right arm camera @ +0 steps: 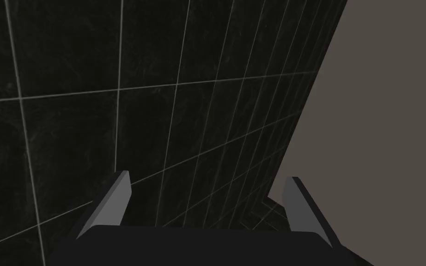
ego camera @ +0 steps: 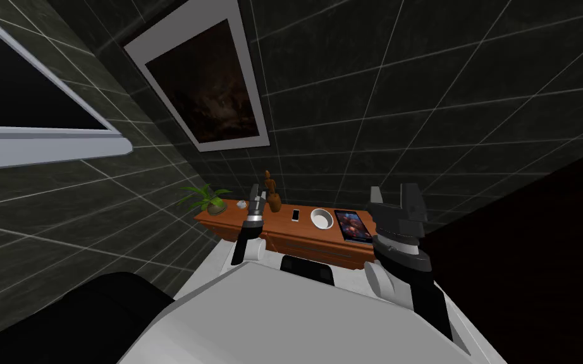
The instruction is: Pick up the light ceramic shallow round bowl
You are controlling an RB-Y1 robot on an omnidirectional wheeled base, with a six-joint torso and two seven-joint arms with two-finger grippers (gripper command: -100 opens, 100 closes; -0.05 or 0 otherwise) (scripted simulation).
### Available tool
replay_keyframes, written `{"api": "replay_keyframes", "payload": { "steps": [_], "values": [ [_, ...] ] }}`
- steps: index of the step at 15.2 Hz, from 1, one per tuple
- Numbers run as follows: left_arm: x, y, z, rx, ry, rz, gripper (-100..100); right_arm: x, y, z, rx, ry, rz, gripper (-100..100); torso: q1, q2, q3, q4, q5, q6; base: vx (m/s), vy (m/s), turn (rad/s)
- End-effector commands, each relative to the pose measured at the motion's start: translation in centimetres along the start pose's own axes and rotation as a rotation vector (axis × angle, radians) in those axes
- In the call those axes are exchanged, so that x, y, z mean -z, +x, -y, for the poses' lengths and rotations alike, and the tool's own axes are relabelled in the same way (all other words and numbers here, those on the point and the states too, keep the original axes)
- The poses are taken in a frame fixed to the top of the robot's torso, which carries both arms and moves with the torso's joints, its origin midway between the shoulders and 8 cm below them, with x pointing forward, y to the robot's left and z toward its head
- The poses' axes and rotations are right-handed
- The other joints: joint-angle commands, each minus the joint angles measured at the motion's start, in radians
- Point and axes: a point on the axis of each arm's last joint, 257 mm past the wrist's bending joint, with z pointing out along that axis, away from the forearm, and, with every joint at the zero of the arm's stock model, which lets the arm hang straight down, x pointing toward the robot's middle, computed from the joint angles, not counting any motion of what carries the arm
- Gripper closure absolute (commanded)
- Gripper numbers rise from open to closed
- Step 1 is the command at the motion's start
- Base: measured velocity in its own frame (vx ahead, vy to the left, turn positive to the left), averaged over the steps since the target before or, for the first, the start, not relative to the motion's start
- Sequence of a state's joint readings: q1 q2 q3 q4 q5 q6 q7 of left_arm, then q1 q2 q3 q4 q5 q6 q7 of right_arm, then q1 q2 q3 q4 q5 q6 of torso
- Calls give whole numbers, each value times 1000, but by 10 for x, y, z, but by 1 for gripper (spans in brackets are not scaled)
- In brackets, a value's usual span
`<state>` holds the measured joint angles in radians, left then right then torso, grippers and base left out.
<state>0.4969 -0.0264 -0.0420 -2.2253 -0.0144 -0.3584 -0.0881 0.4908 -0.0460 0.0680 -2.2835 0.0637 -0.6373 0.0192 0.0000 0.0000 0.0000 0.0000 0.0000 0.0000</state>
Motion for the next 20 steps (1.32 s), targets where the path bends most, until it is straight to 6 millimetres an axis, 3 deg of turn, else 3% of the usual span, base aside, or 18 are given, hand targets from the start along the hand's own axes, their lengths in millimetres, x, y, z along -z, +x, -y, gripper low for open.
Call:
{"api": "replay_keyframes", "payload": {
  "steps": [1, 2, 5, 10, 12, 20],
  "values": [
    [0, 0, 0, 0, 0, 0, 0, 5, 10, 13, 20, 28, -54, -100, 0, 0, 0, 0, 0, 0, -8, 13, 93],
    [0, 0, 0, 0, 0, 0, 0, 5, 10, 13, 20, 28, -54, -100, 0, 0, 0, 0, 0, 0, -13, 19, 109],
    [0, 0, 0, 0, 0, 0, 0, 19, 26, 44, 65, 94, -151, -100, 1, 1, 1, 0, 0, -1, -23, 29, 134],
    [0, 0, 0, 0, 0, 0, 0, 35, 39, 72, 108, 154, -233, -100, 2, 1, 1, 0, 0, -1, -23, 34, 123],
    [0, 0, 0, 0, 0, 0, 0, 53, 50, 101, 160, 212, -317, -100, 2, 1, 1, 0, 0, -1, -21, 48, 210],
    [0, 0, 0, 0, 0, 0, 0, 114, 62, 175, 309, 364, -542, -100, 3, 2, 1, 0, 1, 0, -25, 45, 182]
  ]
}}
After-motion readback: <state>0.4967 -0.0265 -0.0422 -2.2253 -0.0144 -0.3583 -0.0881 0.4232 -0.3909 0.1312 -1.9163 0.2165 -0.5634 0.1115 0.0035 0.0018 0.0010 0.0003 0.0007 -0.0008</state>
